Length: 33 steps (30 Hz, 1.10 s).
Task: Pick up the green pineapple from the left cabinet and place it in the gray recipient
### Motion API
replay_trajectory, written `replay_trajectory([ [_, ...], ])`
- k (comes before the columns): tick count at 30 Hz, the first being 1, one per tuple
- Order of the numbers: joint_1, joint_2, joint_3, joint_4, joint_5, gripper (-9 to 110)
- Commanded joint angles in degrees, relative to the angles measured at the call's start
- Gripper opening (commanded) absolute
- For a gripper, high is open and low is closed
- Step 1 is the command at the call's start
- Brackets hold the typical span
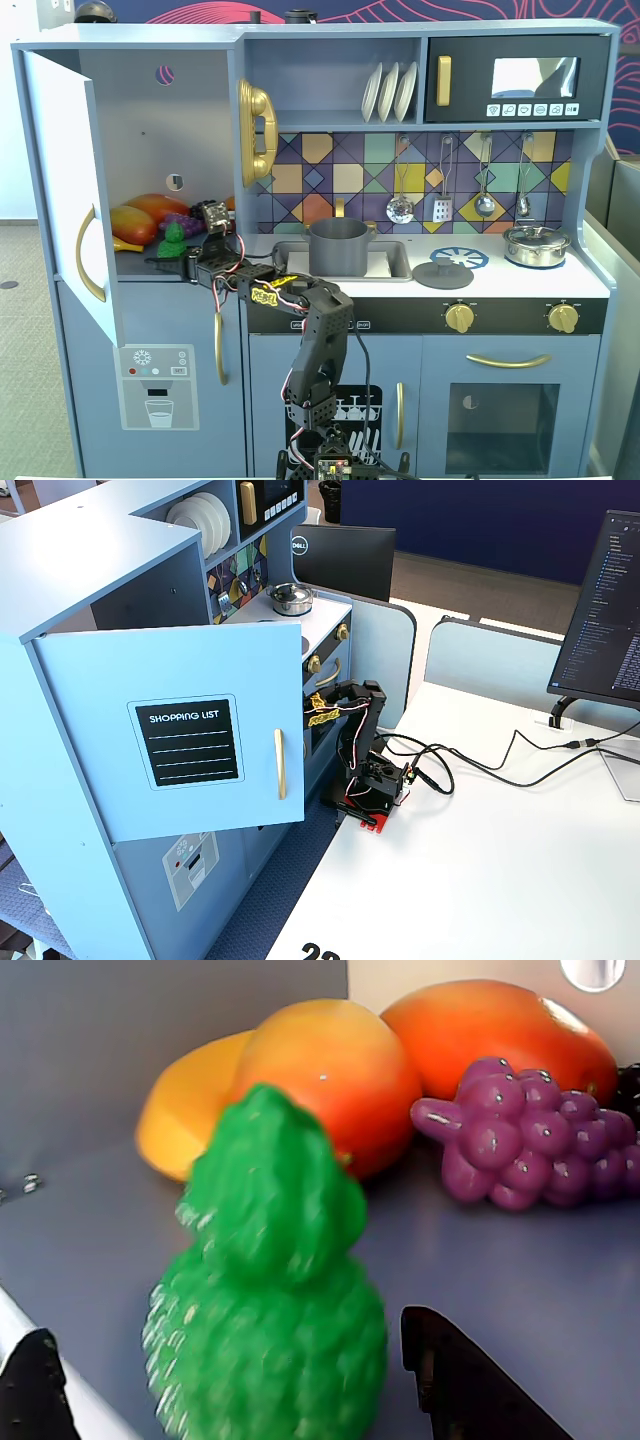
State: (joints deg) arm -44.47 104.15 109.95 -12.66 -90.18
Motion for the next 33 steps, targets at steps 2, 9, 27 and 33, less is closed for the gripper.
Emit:
replay_trajectory([
  [2,0.09,-2.99,-8.0,-2.11,-1.05,31],
  [9,-1.32,-3.78,-10.81,-1.05,-3.6,0],
  [27,-15.21,50.1,7.56,31.99,-6.06,0],
  [33,-4.39,60.38,7.91,35.86,-4.48,0],
])
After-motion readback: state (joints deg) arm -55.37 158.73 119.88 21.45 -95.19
